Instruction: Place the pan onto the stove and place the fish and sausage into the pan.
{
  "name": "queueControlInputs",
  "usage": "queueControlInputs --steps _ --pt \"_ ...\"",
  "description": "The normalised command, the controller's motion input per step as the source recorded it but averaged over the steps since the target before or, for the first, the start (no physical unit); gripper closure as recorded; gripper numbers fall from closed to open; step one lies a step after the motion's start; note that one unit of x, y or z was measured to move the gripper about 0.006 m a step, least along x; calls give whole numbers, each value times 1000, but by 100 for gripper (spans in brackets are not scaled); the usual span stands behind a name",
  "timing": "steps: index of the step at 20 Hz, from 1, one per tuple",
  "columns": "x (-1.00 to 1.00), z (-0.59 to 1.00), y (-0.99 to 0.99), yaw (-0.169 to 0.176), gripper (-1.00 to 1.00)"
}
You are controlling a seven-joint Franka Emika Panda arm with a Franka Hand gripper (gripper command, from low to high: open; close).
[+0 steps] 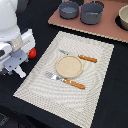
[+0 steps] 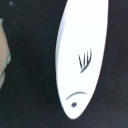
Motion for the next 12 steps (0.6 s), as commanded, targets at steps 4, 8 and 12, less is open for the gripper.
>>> queueControlInputs --steps 4,8,12 --pt "23 -328 -159 -5 -100" --pt "6 -329 -170 -5 100" --pt "24 -314 -152 -6 100"
